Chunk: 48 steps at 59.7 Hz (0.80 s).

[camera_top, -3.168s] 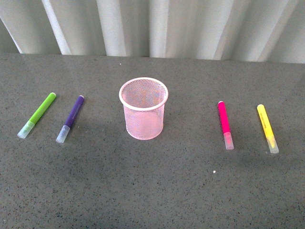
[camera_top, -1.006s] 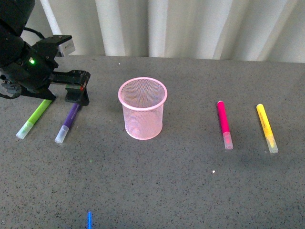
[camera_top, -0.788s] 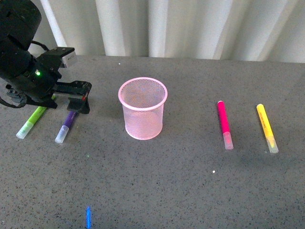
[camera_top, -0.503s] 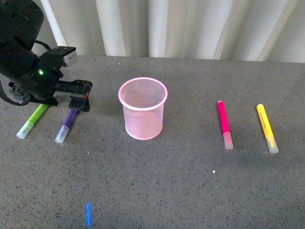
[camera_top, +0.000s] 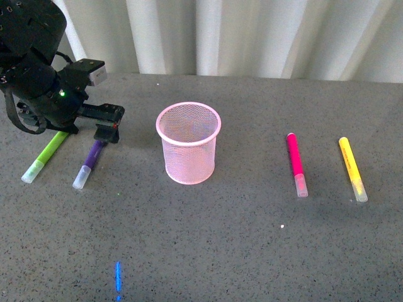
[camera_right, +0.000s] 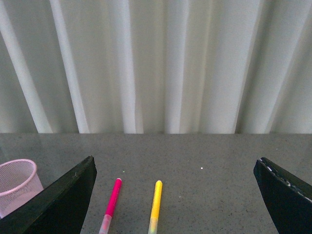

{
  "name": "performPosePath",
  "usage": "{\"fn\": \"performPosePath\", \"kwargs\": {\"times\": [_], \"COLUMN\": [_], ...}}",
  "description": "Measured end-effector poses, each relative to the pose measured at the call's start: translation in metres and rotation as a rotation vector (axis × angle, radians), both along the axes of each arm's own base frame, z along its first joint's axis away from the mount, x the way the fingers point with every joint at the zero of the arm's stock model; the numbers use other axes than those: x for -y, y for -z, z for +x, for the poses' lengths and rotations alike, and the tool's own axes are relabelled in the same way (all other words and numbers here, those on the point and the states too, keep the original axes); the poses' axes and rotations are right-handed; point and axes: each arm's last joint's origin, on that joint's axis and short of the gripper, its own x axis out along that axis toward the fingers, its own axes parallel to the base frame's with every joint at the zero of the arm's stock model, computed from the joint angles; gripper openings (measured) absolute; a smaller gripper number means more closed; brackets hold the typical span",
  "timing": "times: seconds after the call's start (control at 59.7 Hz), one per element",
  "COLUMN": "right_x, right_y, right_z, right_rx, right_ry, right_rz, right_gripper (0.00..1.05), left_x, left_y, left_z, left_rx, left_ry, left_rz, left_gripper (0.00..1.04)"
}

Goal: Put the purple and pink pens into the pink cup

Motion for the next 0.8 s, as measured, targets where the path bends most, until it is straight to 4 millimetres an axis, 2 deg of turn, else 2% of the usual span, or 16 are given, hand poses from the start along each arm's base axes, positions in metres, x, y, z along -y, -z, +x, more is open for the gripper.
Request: {"fn": "performPosePath", "kwargs": {"times": [0.251,0.318,0.385,0.436,0.486,0.804], "right_x": [0.0,0.0,0.0,0.0,0.0,0.0], "right_y": [0.0,0.0,0.0,0.0,0.0,0.0], "right_z": [0.0,0.0,0.0,0.0,0.0,0.0], "right_rx": [0.0,0.0,0.0,0.0,0.0,0.0], "right_ry": [0.0,0.0,0.0,0.0,0.0,0.0], "right_rz": [0.0,0.0,0.0,0.0,0.0,0.0], "right_gripper": [0.98,0.98,0.98,0.98,0.98,0.98], "left_x": [0.0004,-0.0003,-0.0006,-0.0005,-0.0005,0.0045], "left_y": [0.0003,0.0006,0.0008,0.0003,-0.0002,-0.0055], "left_z": [0.0011,0.0003,-0.0004,-0.0012,-0.0014,-0.0012], "left_rx": [-0.02,-0.029,-0.037,-0.049,-0.055,-0.056], "left_ry": [-0.01,-0.016,-0.019,-0.023,-0.03,-0.051], "left_rz": [0.033,0.042,0.046,0.058,0.069,0.1], "left_gripper": [0.62,0.46,0.35,0.21,0.16,0.13]}}
